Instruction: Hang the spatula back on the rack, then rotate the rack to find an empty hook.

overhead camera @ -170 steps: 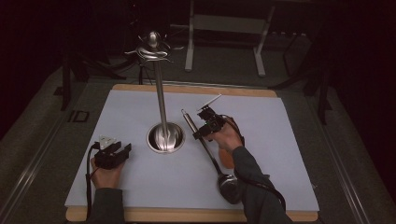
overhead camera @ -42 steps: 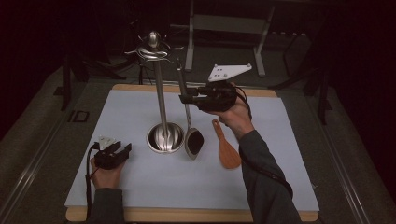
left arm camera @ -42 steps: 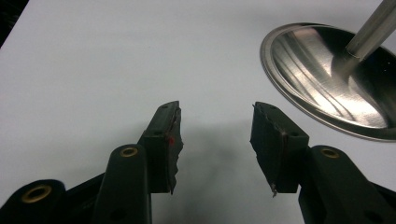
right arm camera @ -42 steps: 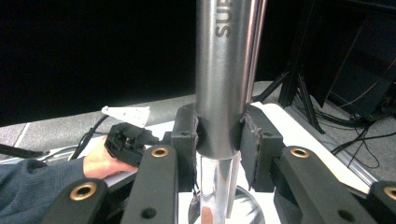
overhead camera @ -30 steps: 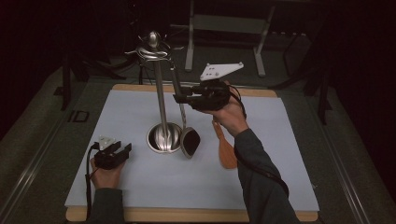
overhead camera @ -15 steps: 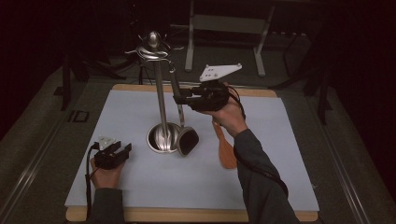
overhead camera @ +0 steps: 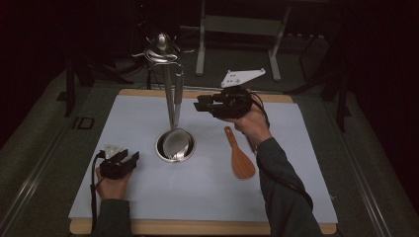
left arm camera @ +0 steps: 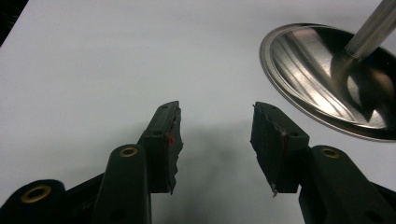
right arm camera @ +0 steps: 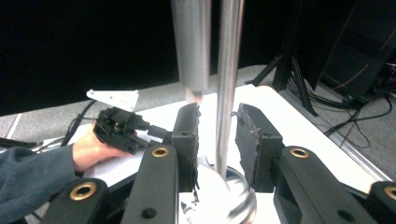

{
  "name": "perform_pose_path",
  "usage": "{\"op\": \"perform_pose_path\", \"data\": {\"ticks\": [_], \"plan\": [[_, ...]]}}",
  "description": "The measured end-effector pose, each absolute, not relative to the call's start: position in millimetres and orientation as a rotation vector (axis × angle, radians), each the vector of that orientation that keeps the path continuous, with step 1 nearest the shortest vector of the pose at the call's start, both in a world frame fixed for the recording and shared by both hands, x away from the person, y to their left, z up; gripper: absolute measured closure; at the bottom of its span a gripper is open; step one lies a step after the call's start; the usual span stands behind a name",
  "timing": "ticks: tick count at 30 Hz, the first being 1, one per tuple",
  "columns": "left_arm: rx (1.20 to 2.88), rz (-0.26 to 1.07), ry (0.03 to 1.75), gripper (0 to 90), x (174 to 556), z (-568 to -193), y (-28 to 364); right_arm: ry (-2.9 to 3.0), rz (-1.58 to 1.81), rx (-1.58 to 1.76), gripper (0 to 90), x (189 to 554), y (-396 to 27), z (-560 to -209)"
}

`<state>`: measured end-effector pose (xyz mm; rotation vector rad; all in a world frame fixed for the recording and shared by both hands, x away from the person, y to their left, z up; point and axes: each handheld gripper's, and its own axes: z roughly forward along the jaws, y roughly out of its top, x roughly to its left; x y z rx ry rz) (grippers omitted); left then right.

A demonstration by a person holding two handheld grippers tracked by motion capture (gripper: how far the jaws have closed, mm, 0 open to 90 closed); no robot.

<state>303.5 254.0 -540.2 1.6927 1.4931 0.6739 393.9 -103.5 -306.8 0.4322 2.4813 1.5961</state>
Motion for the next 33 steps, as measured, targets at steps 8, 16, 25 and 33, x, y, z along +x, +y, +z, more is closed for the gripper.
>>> {"op": "perform_pose_path", "data": {"ticks": [8,16,25,33], "plan": [[1.691,0.671,1.493,52.6,303.4,-540.1,254.6,2.520,1.475,0.435,70.7,394.3,-106.3,-313.0],[1.692,0.673,1.494,52.6,303.4,-540.1,254.5,2.569,1.322,0.438,73.3,393.3,-109.1,-324.2],[1.691,0.667,1.491,54.1,303.5,-540.1,254.6,2.601,1.114,0.454,73.0,391.0,-115.6,-335.4],[1.682,0.663,1.478,57.1,302.2,-539.9,255.7,2.656,0.927,0.481,71.1,389.6,-122.1,-356.3]]}}
